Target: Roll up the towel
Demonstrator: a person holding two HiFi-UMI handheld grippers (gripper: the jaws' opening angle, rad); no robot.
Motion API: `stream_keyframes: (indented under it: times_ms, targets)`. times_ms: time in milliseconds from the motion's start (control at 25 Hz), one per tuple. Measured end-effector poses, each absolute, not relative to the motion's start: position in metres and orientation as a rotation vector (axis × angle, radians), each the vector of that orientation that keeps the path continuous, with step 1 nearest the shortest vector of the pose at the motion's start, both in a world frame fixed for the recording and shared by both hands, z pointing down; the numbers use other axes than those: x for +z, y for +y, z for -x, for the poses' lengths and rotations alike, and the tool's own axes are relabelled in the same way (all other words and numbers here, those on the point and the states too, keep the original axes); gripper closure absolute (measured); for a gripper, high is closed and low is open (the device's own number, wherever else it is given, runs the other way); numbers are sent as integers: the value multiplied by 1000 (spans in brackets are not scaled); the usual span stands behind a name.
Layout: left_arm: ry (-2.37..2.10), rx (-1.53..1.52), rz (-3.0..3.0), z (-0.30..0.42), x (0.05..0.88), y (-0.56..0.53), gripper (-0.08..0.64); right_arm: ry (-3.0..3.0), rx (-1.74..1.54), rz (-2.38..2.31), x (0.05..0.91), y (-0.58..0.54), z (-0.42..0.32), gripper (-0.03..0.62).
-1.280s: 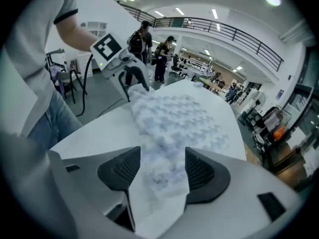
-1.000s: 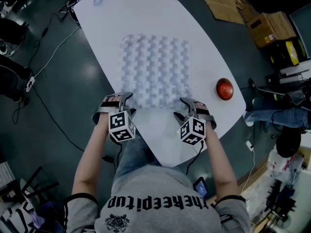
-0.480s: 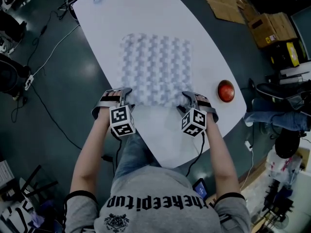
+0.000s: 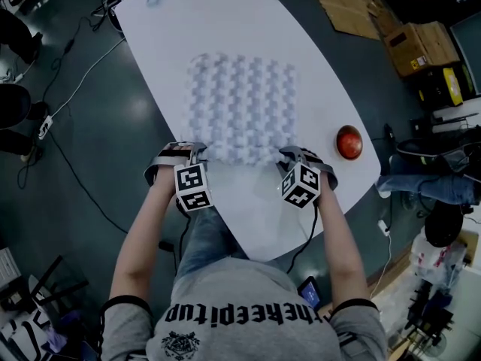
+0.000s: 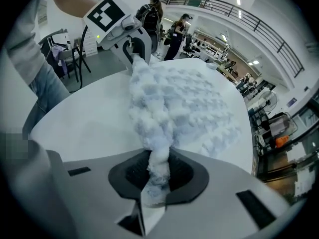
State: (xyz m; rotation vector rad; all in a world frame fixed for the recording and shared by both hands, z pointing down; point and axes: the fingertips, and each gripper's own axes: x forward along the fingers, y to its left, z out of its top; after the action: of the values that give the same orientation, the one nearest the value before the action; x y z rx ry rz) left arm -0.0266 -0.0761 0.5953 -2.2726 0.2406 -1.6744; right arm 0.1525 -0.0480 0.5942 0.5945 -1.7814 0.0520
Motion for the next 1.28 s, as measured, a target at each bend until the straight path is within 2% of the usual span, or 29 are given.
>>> stream_keyframes:
  times_ms: [440,720,1280]
  targets:
    - [88,-1705,2338,32,587,-22,480,-1828,137,-527,585,10,-147,531]
    - [-83,-1744,2382,41,581,16,480,-1917,367,-472,574,54,-137,529]
    - [-168,-1770,2454,33,568,-29,477,-1977,529,-555,559,13,-147,500]
